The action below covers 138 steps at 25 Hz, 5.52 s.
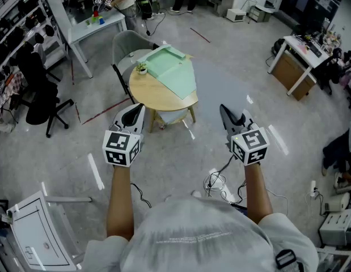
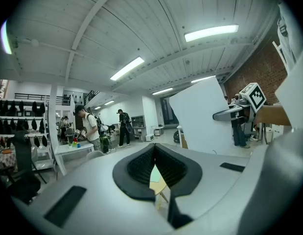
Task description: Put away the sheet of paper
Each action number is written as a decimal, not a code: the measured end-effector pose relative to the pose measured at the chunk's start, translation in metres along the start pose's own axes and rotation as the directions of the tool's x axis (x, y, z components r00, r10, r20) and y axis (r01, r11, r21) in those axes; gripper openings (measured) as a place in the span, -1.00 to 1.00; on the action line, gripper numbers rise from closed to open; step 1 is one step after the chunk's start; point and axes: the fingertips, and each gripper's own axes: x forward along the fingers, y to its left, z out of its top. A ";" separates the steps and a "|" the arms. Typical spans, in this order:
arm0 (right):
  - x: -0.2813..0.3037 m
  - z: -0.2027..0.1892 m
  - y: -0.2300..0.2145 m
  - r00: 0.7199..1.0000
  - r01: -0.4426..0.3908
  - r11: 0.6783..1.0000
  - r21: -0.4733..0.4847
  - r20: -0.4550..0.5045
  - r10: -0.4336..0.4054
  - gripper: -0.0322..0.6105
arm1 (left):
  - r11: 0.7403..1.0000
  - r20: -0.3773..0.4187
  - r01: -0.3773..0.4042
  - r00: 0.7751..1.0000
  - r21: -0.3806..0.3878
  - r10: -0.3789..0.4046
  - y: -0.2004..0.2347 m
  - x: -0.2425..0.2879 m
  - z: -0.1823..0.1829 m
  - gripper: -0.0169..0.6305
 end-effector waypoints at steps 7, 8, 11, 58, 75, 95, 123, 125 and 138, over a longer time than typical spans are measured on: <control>0.005 0.012 0.017 0.999 0.014 1.000 0.017 0.033 -0.015 -0.81 | 1.000 -0.005 -0.003 1.000 -0.008 0.003 0.016 -0.017 -0.007 -0.89; 0.005 0.014 0.020 0.999 0.019 1.000 0.022 0.038 -0.020 -0.81 | 1.000 -0.008 -0.002 1.000 -0.009 0.002 0.019 -0.021 -0.009 -0.89; 0.007 0.015 0.034 0.999 0.037 0.999 0.022 0.035 -0.037 -0.81 | 1.000 -0.016 0.016 1.000 -0.011 -0.016 0.025 -0.033 -0.019 -0.89; 0.297 -0.040 -0.232 0.997 -0.069 0.980 0.189 -0.023 0.075 -0.81 | 0.995 -0.091 -0.065 0.994 -0.076 0.058 0.138 0.313 -0.026 -0.89; 0.387 -0.097 -0.252 0.981 -0.124 0.890 0.439 -0.081 0.177 -0.81 | 0.993 -0.192 -0.086 0.979 -0.082 0.069 0.184 0.390 -0.070 -0.89; 0.509 -0.187 -0.247 0.973 0.190 0.544 0.817 -0.230 0.006 -0.81 | 0.989 -0.263 0.066 0.960 -0.136 -0.100 0.321 0.483 -0.136 -0.89; 0.606 -0.337 -0.180 0.927 0.356 0.027 0.934 -0.357 0.111 -0.81 | 0.968 -0.415 0.148 0.882 -0.204 -0.222 0.387 0.520 -0.237 -0.89; 0.613 -0.338 -0.178 0.926 0.359 0.025 0.933 -0.359 0.112 -0.81 | 0.966 -0.422 0.149 0.878 -0.210 -0.227 0.390 0.519 -0.243 -0.89; 0.651 -0.345 -0.168 0.922 0.367 0.006 0.930 -0.364 0.132 -0.81 | 0.962 -0.446 0.142 0.864 -0.233 -0.235 0.408 0.524 -0.260 -0.89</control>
